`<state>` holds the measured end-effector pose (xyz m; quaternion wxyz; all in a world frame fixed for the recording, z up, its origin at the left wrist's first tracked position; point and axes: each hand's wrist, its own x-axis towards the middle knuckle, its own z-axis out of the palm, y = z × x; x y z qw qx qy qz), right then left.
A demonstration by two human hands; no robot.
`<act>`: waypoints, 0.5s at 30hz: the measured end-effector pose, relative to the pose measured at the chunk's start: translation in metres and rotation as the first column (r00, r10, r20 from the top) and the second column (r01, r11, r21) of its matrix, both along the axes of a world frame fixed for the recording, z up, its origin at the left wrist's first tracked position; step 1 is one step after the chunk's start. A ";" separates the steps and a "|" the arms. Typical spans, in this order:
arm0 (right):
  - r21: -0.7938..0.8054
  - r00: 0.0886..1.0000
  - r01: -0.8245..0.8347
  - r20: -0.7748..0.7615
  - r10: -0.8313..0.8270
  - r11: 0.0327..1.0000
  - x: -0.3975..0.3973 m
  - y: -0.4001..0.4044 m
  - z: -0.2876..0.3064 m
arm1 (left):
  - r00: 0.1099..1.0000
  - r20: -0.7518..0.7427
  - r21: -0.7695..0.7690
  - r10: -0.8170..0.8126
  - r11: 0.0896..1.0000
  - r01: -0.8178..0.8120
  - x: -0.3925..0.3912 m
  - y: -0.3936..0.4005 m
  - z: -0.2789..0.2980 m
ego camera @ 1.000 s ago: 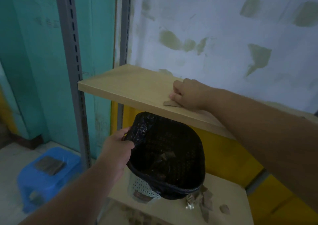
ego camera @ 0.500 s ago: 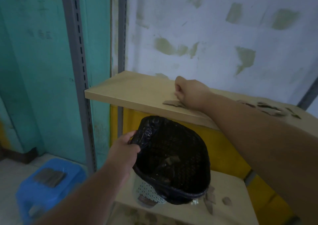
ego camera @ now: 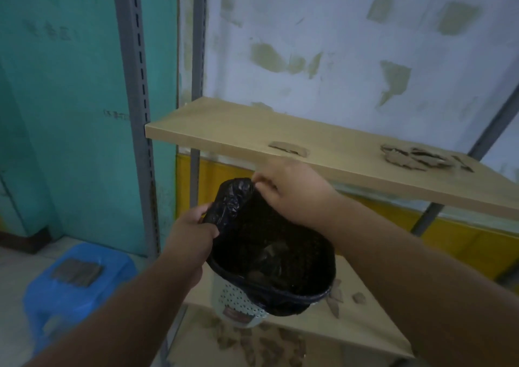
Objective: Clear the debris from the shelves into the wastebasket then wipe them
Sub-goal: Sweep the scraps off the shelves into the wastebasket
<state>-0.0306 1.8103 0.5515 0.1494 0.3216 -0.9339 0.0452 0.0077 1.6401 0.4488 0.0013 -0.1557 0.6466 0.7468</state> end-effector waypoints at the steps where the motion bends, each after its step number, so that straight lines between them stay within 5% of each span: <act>1: -0.080 0.996 0.021 -0.083 -0.028 0.997 -0.004 0.002 0.012 | 1.000 0.006 0.008 -0.001 1.000 0.001 0.002 -0.001 0.000; 3: -0.127 0.981 0.134 -0.120 -0.150 0.983 -0.023 0.007 0.032 | 1.000 0.012 0.008 -0.003 1.000 0.003 0.004 -0.001 0.001; 6: 0.050 0.957 0.290 -0.034 -0.289 0.956 -0.052 0.009 0.046 | 1.000 0.003 -0.019 -0.009 1.000 0.009 0.008 0.000 0.004; 10: 0.129 0.956 0.272 0.077 -0.283 0.954 -0.074 0.013 0.054 | 1.000 0.003 -0.055 -0.023 0.998 0.024 0.008 0.001 0.002; 15: 0.232 0.935 0.348 -0.021 -0.353 0.908 -0.082 0.020 0.057 | 1.000 0.010 -0.064 -0.027 0.998 0.028 0.011 0.008 0.001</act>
